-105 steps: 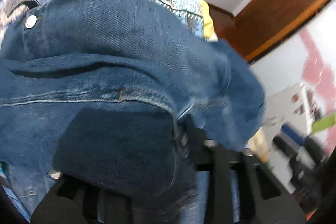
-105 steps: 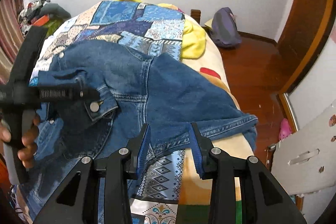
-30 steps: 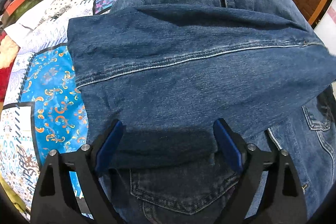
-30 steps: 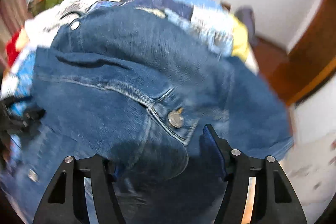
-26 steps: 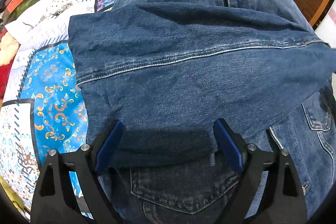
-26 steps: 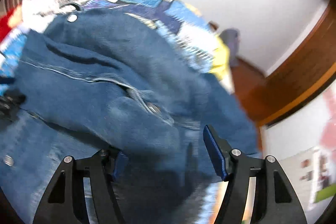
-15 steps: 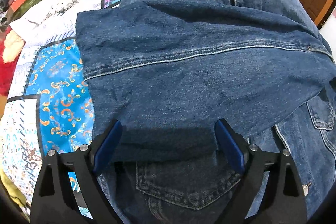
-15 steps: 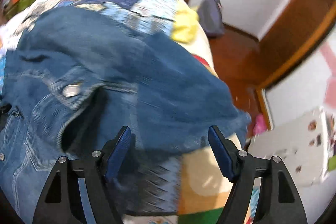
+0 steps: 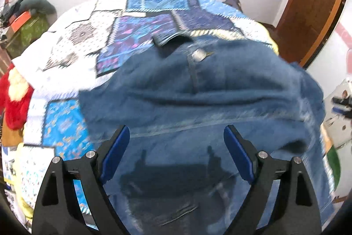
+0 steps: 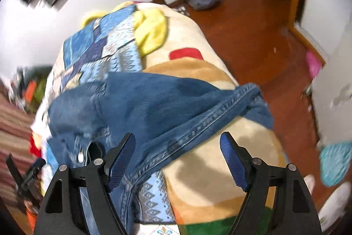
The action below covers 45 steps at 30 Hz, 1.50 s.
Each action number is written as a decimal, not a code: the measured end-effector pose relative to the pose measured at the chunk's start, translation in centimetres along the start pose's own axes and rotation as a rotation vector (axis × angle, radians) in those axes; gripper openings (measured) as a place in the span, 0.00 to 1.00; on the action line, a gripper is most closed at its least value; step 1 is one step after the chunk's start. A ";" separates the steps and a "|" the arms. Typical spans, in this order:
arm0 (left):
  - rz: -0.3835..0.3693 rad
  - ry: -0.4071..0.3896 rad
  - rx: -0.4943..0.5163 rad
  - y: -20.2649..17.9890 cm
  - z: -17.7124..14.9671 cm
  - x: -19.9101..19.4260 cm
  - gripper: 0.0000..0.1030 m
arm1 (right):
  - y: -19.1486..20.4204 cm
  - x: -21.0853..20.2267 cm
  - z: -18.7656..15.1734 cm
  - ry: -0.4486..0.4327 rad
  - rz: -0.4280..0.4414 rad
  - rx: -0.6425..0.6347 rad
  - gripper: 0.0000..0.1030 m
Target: Fold large clothes
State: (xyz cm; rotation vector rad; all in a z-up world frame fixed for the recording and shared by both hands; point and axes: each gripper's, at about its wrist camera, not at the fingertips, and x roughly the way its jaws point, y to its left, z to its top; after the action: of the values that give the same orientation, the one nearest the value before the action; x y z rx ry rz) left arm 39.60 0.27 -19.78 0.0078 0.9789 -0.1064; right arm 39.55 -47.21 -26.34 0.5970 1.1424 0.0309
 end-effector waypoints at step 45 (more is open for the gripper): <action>0.003 -0.043 0.078 -1.9 -1.5 -4.6 0.84 | 22.3 7.1 -12.1 0.128 0.093 -0.414 0.15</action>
State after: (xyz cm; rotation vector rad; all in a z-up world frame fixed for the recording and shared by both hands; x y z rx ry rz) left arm 35.57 -1.16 -16.72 0.0779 0.9315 -0.1416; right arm 38.26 -20.92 -25.41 0.2807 1.1881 0.3818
